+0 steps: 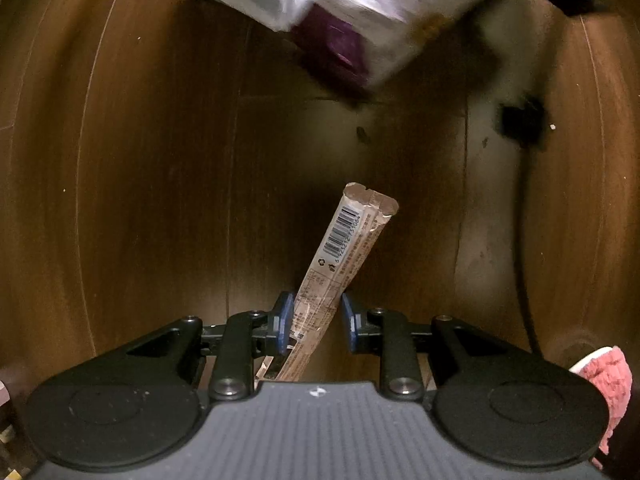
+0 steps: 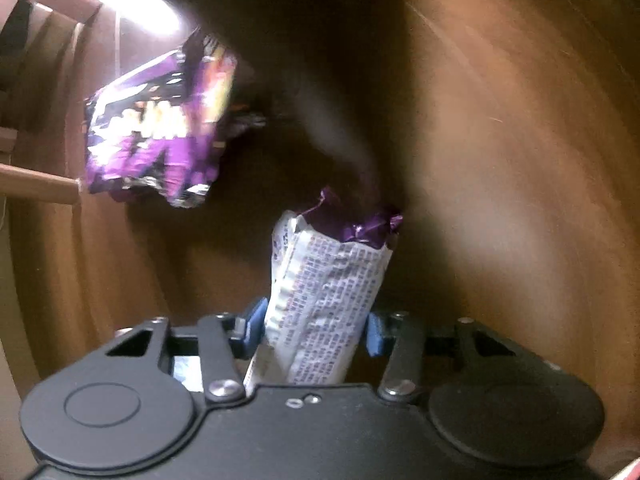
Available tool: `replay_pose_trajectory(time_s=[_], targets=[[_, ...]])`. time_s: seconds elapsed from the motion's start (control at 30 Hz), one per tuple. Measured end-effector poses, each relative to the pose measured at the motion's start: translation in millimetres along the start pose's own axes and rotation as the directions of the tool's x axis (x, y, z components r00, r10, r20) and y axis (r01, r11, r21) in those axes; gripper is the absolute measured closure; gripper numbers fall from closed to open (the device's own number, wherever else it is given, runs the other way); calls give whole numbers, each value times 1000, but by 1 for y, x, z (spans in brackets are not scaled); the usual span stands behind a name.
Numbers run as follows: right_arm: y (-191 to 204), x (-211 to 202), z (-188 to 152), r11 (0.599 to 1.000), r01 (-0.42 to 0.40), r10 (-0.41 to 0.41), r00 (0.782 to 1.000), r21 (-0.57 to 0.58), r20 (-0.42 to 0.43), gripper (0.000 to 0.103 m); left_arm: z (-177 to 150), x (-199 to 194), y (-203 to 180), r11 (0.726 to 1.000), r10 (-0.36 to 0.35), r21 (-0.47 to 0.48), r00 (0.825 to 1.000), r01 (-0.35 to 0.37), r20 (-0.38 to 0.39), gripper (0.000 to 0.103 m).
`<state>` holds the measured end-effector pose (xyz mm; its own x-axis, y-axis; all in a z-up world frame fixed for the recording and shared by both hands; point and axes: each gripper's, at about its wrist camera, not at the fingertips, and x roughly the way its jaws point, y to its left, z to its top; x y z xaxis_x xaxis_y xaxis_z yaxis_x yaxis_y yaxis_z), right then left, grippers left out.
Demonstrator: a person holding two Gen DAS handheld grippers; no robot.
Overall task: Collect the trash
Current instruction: 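Lift brown stick in left tool while right tool lifts wrapper to wastebasket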
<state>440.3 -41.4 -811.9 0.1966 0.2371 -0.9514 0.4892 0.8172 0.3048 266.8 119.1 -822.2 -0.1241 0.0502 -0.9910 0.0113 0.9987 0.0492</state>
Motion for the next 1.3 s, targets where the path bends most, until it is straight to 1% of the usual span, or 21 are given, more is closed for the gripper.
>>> replay_pose_trajectory(time_s=[0.07,0.1,0.17,0.33,0.47,0.6,0.7,0.77,0.87,0.97,1.07,1.2,1.3], targets=[[-15,-15,-5,1000,-2,2,1000,-11,-2,57,0,-4,-4,1000,-3,-4,1000,3,-6,79],[-19,-25,-8,1000,10,-10,1000,-29,6,58,0,-7,-6,1000,-2,-4,1000,2,-7,79],[-26,-46,-12,998,5,-2,999,-69,34,58,-1,-15,-10,1000,8,-11,1000,-8,-3,79],[-39,-105,-20,996,-3,11,997,-91,80,59,-3,-45,-16,999,13,-37,1000,-12,21,81],[-40,-158,-25,993,-12,24,994,-116,107,59,-4,-84,-17,996,5,-92,999,0,54,82],[-40,-226,-31,981,-10,35,991,-194,126,59,-7,-131,-12,985,-39,-166,994,55,100,82],[-32,-284,-33,967,-5,46,987,-254,156,59,-9,-182,-16,981,-59,-172,987,85,149,82],[-24,-327,-30,956,-2,56,983,-295,176,59,-10,-221,-20,977,-81,-180,979,115,186,82],[-9,-387,-25,937,-2,76,977,-349,198,59,-6,-286,-27,971,-120,-175,964,165,239,82],[7,-442,-19,921,-8,98,972,-390,211,59,-4,-346,-37,969,-148,-149,946,197,288,82],[13,-503,-14,900,-22,130,967,-436,220,59,-4,-407,-44,968,-172,-115,927,222,334,82],[29,-565,-6,868,-33,166,959,-495,228,59,-3,-481,-49,970,-191,-62,899,234,394,82],[48,-597,-4,839,-28,185,954,-544,237,59,-3,-525,-49,966,-212,-47,884,254,415,82]])
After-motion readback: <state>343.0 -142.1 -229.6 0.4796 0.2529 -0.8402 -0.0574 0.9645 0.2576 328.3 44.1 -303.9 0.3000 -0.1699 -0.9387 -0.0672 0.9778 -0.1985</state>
